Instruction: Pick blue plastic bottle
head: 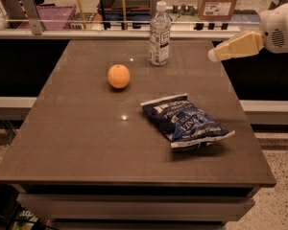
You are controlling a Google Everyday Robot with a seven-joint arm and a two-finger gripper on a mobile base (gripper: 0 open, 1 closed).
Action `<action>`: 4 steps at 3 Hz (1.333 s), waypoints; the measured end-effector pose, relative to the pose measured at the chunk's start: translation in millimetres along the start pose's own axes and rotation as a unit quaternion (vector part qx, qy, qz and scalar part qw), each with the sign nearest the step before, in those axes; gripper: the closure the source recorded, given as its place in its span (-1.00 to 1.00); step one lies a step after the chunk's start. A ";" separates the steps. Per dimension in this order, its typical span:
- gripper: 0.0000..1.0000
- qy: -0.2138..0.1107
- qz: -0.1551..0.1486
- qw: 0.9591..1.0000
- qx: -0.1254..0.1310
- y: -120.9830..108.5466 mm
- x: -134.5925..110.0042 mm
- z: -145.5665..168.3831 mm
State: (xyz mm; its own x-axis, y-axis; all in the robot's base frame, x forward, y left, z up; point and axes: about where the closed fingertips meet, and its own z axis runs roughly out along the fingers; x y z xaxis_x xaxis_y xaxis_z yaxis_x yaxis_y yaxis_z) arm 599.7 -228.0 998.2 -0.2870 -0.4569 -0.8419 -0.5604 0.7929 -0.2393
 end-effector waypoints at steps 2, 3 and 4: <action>-1.00 -0.012 0.051 0.999 0.004 30.6 10.7 64.7; -1.00 -0.031 0.063 0.998 0.004 37.9 5.9 95.6; -1.00 -0.055 0.062 0.997 0.003 36.9 -4.9 120.1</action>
Offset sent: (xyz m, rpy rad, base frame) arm 0.0539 0.0679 -0.0787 0.1557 0.0148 -0.0983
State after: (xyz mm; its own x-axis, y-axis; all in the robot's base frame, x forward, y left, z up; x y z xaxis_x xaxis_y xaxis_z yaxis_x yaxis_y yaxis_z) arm 673.7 -148.1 935.5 -0.2672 -0.3085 -0.9129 -0.5208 0.8433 -0.1326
